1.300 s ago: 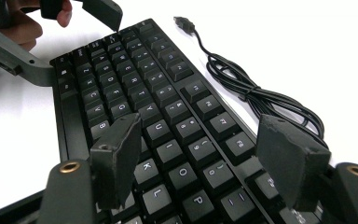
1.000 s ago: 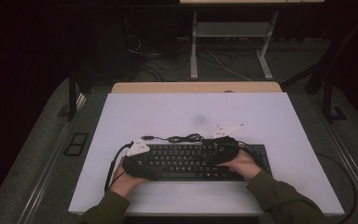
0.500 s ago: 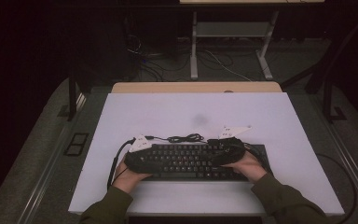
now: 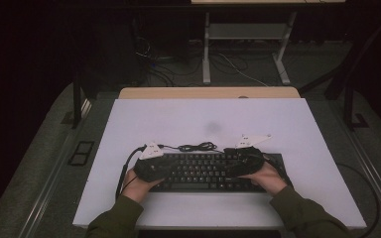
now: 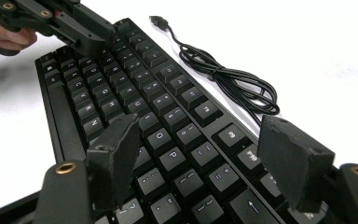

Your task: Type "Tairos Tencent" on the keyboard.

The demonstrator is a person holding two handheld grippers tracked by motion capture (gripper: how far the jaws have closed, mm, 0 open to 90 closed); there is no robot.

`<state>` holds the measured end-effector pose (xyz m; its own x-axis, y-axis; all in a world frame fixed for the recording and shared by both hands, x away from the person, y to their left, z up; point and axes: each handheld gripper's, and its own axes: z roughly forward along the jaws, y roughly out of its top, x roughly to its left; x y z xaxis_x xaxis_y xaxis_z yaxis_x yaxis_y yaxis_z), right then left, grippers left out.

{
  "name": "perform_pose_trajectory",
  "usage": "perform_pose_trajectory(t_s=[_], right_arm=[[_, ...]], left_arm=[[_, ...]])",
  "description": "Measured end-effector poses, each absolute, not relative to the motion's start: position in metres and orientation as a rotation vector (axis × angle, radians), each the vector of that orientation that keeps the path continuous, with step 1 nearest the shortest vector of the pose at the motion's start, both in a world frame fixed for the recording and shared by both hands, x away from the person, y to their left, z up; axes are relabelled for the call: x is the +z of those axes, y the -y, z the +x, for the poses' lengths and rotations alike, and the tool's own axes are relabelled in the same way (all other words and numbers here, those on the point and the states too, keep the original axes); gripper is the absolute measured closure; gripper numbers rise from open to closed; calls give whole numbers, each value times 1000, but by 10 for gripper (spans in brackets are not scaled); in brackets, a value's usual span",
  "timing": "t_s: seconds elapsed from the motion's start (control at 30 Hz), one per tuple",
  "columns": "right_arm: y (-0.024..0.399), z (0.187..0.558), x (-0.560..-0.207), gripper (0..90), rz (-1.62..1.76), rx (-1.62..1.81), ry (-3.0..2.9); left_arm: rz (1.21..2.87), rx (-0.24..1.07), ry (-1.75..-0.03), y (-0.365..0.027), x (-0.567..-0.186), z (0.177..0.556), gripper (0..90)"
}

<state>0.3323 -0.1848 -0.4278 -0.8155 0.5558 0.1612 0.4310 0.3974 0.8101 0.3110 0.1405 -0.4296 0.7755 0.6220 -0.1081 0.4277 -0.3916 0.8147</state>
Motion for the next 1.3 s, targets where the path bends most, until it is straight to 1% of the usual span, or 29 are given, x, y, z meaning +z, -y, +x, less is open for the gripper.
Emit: perform_pose_trajectory(t_s=[0.13,0.4,1.3], right_arm=[[186,332,-428,293,900,1392,-2506],[191,330,-428,293,911,1385,-2500],[194,328,-428,293,929,1377,-2487]], left_arm=[[2062,244,-777,-139,-430,313,885],[2081,218,-763,-133,-433,317,888],[2128,194,-752,-128,-440,322,888]])
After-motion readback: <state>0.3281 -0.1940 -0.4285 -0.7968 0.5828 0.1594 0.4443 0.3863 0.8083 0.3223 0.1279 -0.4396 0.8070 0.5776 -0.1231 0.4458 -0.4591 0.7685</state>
